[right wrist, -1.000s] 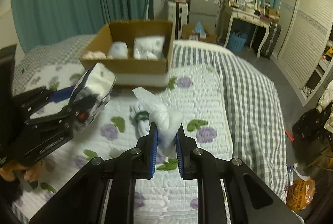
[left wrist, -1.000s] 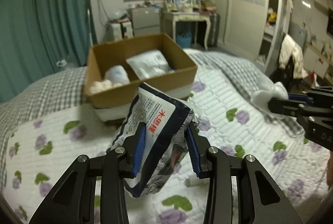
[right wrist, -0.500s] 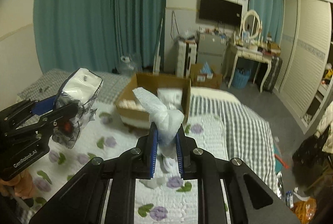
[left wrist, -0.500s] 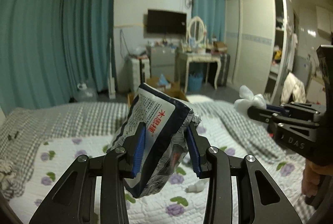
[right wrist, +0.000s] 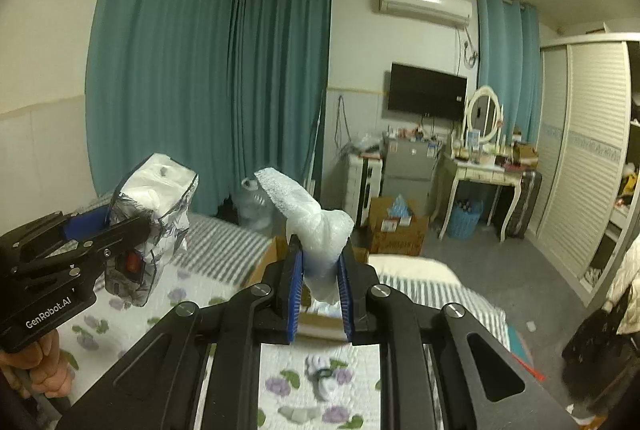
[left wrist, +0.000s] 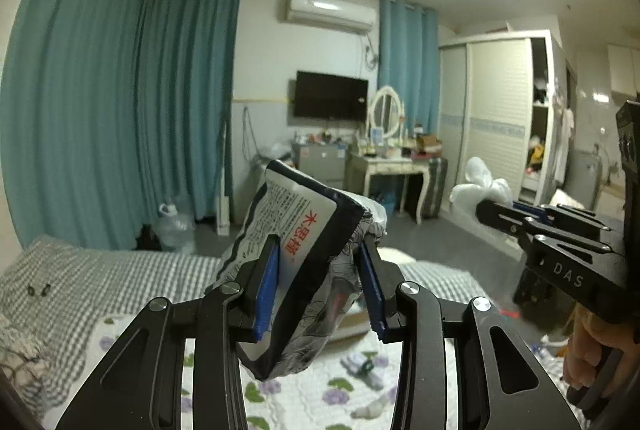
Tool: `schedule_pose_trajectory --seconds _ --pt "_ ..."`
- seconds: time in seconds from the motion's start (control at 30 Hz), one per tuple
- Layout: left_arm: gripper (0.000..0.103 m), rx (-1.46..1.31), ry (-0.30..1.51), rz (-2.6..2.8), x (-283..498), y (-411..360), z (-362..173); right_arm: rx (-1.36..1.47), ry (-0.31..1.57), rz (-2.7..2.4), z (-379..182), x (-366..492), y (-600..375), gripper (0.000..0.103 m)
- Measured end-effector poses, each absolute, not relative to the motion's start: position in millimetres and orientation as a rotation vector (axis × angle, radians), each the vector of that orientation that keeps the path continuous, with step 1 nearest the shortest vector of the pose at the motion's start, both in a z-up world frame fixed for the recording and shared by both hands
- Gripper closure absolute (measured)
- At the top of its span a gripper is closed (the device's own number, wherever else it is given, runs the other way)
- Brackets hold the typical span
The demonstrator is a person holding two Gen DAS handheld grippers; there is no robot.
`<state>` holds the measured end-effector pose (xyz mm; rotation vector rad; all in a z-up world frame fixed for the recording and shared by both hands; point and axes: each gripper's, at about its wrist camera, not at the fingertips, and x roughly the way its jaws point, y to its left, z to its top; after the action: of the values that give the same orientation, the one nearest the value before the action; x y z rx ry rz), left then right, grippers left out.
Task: Organize soft objects
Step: 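Carry the tissue pack with the left tool while the right tool carries the cloth to the box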
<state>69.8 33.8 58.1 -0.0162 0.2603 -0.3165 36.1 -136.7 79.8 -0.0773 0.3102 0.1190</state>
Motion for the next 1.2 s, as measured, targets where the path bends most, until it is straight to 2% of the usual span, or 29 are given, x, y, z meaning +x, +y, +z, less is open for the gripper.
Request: schedule_pose_trajectory --seconds 0.33,0.63,0.83,1.2 --pt "0.066 -0.027 0.210 -0.292 111.8 31.4 74.8 -0.079 0.219 0.103 116.8 66.4 -135.3 0.087" --pt "0.066 -0.034 0.274 -0.274 182.8 23.8 42.8 -0.074 0.233 0.089 102.5 138.2 -139.6 0.087" --pt "0.066 -0.029 0.357 -0.265 232.3 13.3 9.5 -0.074 0.300 0.097 66.4 195.1 -147.6 0.087" --pt "0.066 -0.021 0.569 -0.255 311.3 -10.9 -76.4 -0.055 0.521 0.144 -46.0 300.6 -161.9 0.087"
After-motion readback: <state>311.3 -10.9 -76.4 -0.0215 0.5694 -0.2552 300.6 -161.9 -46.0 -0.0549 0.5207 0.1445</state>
